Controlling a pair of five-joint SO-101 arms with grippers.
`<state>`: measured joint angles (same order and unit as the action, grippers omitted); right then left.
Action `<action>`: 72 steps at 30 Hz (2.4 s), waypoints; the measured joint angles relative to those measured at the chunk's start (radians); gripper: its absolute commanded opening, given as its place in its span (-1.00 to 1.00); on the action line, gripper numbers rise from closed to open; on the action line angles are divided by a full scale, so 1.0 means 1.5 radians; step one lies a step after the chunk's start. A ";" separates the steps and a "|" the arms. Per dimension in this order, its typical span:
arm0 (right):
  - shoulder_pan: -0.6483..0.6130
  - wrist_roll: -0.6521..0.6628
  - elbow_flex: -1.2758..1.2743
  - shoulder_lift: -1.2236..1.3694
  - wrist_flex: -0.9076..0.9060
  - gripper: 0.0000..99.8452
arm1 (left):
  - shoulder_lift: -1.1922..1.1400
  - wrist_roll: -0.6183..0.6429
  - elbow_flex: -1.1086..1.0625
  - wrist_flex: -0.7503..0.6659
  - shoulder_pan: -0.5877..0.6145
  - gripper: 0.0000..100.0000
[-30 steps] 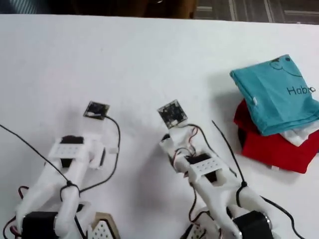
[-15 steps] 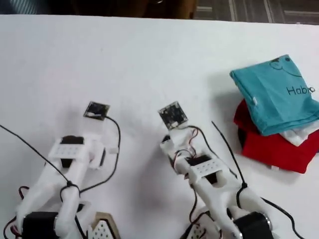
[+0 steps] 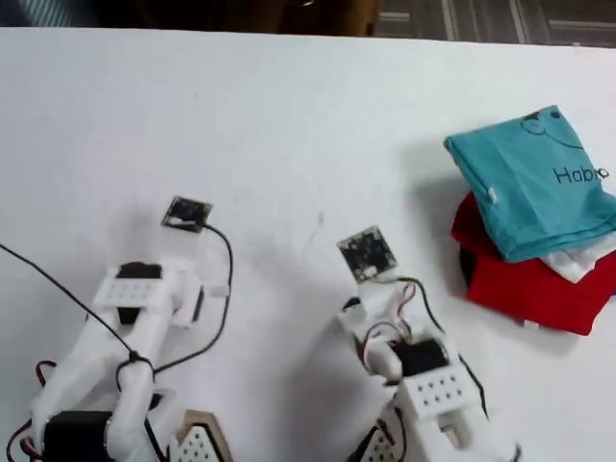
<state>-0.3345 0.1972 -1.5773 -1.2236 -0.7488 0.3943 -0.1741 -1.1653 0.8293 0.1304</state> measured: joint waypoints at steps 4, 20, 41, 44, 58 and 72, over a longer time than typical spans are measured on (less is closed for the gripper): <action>-0.001 0.000 -0.037 -0.152 -0.103 -0.96 | 0.057 -0.003 -0.040 -0.006 0.000 -0.95; 0.003 0.000 -0.070 -0.365 -0.273 -0.96 | 0.428 -0.005 -0.239 0.041 -0.001 -0.95; 0.062 0.001 -0.070 -0.365 -0.328 -0.96 | 0.890 -0.004 -0.338 0.247 -0.001 -0.95; 0.068 0.001 -0.070 -0.365 -0.328 -0.96 | 0.928 -0.004 -0.338 0.275 -0.001 -0.95; 0.065 0.001 -0.070 -0.365 -0.302 -0.96 | 0.930 -0.003 -0.338 0.286 -0.001 -0.95; 0.065 0.001 -0.070 -0.365 -0.331 -0.96 | 0.930 -0.003 -0.338 0.286 -0.001 -0.95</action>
<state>-0.2363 0.1987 -1.6817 -1.7714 -1.2459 1.7891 -0.1788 -1.6717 1.2589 0.1289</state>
